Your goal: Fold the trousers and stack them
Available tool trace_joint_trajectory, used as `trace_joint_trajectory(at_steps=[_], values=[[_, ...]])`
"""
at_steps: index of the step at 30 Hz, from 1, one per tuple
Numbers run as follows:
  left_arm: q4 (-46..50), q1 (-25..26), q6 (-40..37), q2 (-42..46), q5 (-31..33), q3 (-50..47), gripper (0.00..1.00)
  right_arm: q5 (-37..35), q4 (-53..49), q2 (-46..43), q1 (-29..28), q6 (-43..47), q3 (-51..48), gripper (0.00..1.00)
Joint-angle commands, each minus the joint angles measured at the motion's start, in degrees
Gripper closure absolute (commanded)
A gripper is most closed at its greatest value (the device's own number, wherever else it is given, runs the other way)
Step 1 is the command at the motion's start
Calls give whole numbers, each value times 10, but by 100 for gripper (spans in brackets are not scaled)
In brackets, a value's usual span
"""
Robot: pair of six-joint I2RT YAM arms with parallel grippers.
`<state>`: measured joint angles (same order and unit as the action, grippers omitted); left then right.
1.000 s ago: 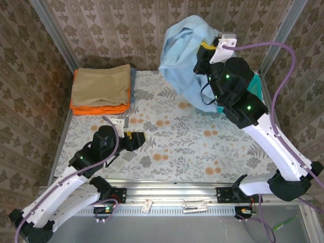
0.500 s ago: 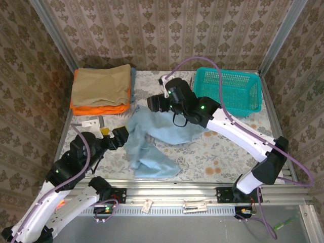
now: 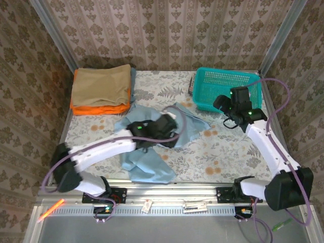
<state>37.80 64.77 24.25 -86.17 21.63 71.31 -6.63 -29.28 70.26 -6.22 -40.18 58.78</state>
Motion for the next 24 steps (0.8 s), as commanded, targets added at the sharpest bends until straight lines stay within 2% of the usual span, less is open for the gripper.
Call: trace_joint_trajectory(at_steps=[1,7,11,13,14,15,17,20,22,24], values=[[36,36,-66,-109,93,89,1,103,60,43,52,-56,-12,13],[98,60,-102,-258,150,193,0,203,112,158,93,-99,5,13],[109,59,-113,-299,179,198,1,187,130,208,101,-104,38,13],[109,58,-117,-309,201,193,8,172,135,234,110,-108,55,14],[110,54,-120,-314,207,191,14,160,136,247,117,-108,66,14],[110,51,-122,-316,211,187,24,155,135,259,124,-107,77,15],[108,43,-128,-316,225,180,60,142,140,280,143,-108,105,17],[102,32,-147,-300,234,176,100,118,142,310,166,-100,153,18],[97,27,-170,-278,231,182,100,104,124,340,178,-89,199,17],[97,22,-188,-253,227,196,100,119,110,362,189,-81,230,18]])
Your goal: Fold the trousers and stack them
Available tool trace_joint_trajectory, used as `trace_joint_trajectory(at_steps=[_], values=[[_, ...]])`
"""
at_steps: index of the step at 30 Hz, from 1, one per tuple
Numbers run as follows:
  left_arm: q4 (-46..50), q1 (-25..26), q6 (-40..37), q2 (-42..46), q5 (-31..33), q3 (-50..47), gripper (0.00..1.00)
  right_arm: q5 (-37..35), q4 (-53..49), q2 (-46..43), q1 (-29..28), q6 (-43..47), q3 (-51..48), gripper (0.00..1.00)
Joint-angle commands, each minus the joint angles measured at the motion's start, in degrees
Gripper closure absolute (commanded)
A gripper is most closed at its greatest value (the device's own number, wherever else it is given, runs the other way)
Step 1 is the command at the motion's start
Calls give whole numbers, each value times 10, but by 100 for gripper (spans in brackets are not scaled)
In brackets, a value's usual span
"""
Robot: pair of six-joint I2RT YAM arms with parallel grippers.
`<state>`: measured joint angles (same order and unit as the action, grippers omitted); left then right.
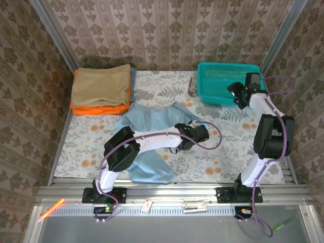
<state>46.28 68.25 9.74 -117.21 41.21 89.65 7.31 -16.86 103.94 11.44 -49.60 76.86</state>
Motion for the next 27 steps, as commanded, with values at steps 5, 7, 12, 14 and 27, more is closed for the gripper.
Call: trace_joint_trajectory(at_steps=[5,7,12,14,27], values=[[20,-31,-56,166,-19,52,100,14,15,-40,11,20,-7,11],[18,-48,-46,221,-47,49,100,16,18,-81,3,25,-44,6],[6,-104,27,385,-103,-45,100,21,13,-186,-29,32,-129,5],[0,-138,84,471,-100,-122,100,17,10,-235,-57,37,-162,5],[111,-487,289,832,-226,-392,41,-15,-23,-336,-290,70,-257,5]])
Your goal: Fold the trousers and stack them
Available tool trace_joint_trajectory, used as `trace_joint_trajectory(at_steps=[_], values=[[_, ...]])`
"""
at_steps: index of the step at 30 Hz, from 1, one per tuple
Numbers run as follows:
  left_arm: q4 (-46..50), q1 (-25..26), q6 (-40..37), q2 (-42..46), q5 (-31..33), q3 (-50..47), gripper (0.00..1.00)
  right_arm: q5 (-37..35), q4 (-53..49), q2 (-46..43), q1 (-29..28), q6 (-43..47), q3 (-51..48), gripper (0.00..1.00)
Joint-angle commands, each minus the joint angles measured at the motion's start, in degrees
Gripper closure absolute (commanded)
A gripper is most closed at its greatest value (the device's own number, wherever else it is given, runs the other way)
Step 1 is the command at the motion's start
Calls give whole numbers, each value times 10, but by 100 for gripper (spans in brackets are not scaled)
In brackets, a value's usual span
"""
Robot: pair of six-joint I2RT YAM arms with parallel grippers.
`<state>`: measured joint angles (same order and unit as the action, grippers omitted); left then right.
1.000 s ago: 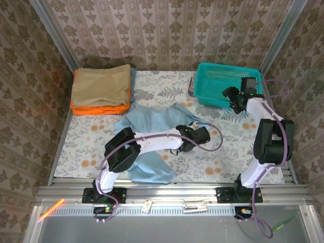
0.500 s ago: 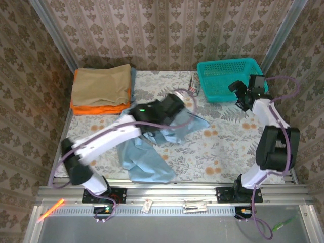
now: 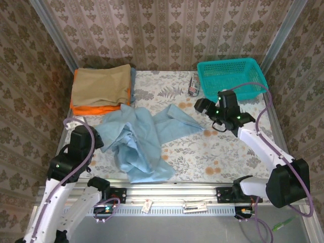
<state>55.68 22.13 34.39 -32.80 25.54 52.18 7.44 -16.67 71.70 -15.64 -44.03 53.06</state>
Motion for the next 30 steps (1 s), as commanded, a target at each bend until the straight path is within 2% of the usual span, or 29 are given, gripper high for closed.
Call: trace_joint_trajectory(at_steps=[1,2,4,6,9,11,14,16,19,22,25,28,30], values=[[19,-29,40,-17,-77,-15,28,-17,-33,-16,-24,19,-23,5],[28,-30,42,-19,-69,-5,19,-18,-40,-19,-26,24,-27,5],[39,-30,23,-18,-51,28,11,-29,-56,-30,-26,35,-31,5],[58,-29,5,-30,-42,73,11,-39,-68,-42,-26,44,-33,5],[61,-14,-30,-75,-96,109,18,-42,-70,-46,-25,49,-38,4],[68,35,-38,-117,-94,119,22,-44,-64,-39,-25,48,-41,4],[79,229,-58,-203,-10,142,22,-40,-57,-21,-24,44,-41,5],[95,346,-87,-302,11,175,20,-40,-56,-11,-23,44,-40,5],[160,469,-94,-444,61,231,21,-36,-62,-3,-16,48,-31,5],[219,538,-86,-530,46,260,22,-35,-70,-11,-2,55,-36,5],[199,566,-96,-548,-26,251,29,-21,-69,-21,24,54,-55,5],[184,574,-105,-558,-93,245,34,-10,-65,-32,46,57,-75,5],[180,576,-99,-569,-102,238,36,-6,-65,-40,55,59,-85,5]])
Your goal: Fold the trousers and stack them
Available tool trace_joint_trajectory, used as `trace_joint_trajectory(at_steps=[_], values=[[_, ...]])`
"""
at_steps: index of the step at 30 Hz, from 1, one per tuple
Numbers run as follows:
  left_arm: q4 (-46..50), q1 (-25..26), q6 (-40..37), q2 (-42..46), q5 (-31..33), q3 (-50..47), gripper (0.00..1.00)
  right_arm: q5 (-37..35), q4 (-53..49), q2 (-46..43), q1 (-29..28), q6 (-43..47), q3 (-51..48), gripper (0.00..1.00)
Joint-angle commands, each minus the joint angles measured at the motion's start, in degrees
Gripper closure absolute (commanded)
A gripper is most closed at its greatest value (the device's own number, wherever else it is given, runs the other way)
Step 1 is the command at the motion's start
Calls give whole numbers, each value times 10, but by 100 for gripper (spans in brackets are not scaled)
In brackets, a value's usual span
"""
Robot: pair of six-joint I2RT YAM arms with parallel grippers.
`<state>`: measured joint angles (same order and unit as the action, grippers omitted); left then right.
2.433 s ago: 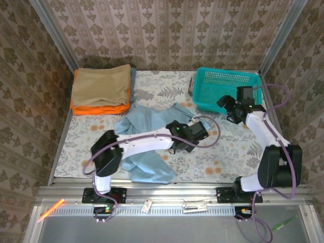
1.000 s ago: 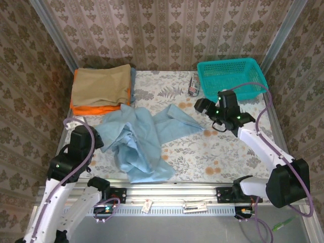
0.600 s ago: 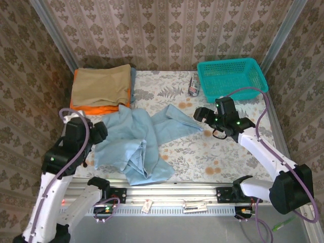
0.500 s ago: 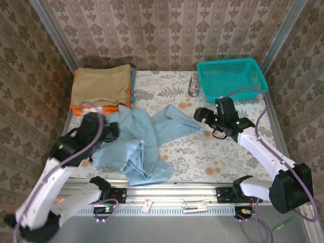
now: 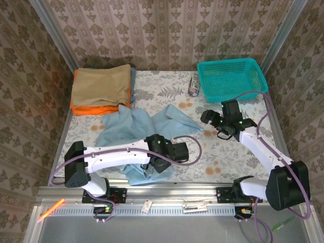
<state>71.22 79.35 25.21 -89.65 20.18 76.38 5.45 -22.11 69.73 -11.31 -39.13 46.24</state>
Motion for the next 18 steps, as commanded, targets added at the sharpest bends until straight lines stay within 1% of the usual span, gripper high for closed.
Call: trace_joint_trajectory(at_steps=[1,3,5,8,12,14,15,16,18], values=[[23,4,-7,-7,-52,-13,37,18,-11,-23,16,11,-21,5],[28,4,0,-20,-65,-29,37,21,-12,-32,21,13,-28,5],[2,4,-3,-24,-100,-58,39,22,-10,-43,28,14,-41,5],[-21,5,5,-27,-120,-91,39,31,-8,-49,39,15,-53,5],[-35,1,11,-44,-95,-126,37,36,-2,-54,45,14,-60,5],[-40,0,17,-63,-83,-134,38,40,-3,-54,46,14,-58,5],[-36,0,18,-72,-77,-134,41,41,-4,-55,46,15,-56,5],[-32,0,25,-77,-58,-133,51,41,-6,-57,46,15,-56,5],[-20,-2,32,-79,-32,-125,79,38,-7,-63,46,15,-58,5]])
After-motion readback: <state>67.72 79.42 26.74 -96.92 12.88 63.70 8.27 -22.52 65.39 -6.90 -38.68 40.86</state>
